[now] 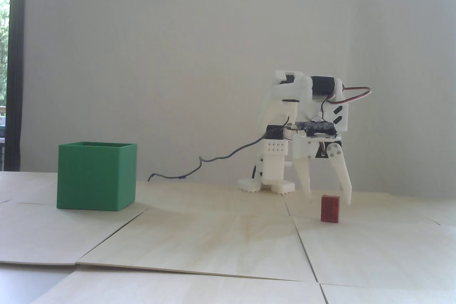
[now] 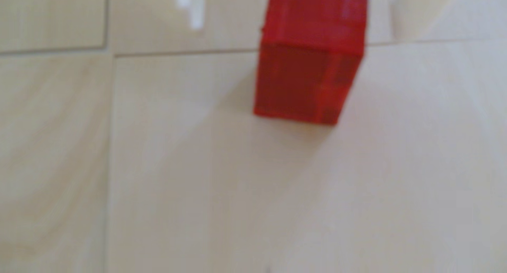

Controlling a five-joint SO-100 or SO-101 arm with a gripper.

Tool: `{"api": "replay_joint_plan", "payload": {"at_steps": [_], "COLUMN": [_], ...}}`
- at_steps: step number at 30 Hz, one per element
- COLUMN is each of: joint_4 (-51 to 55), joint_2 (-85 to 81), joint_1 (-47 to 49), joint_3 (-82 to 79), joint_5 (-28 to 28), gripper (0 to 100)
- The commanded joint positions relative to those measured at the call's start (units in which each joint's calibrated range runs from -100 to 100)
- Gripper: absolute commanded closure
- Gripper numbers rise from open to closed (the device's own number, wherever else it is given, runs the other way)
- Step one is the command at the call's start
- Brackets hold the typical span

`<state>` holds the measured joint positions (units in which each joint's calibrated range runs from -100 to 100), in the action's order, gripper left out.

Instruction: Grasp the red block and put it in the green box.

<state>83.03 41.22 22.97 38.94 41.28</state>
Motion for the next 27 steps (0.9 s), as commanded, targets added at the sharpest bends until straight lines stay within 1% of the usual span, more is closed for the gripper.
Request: {"api": "replay_joint_plan", "payload": {"at_steps": [1, 13, 21, 23, 26, 27], "joint_4": [-0.48, -0.99, -1.16, -1.16, -1.58, -1.49], "joint_2": [-0.60, -0.04, 6.98, 7.61, 8.09, 8.17], "joint_1": [0.07, 0.40, 0.64, 0.72, 0.80, 0.80], "joint_3": [6.22, 5.51, 6.31, 6.31, 8.17, 9.33], "joint_5": [-0.26, -0.26, 0.00, 0.05, -0.26, -0.26], "gripper": [76, 76, 77, 83, 99, 99]}}
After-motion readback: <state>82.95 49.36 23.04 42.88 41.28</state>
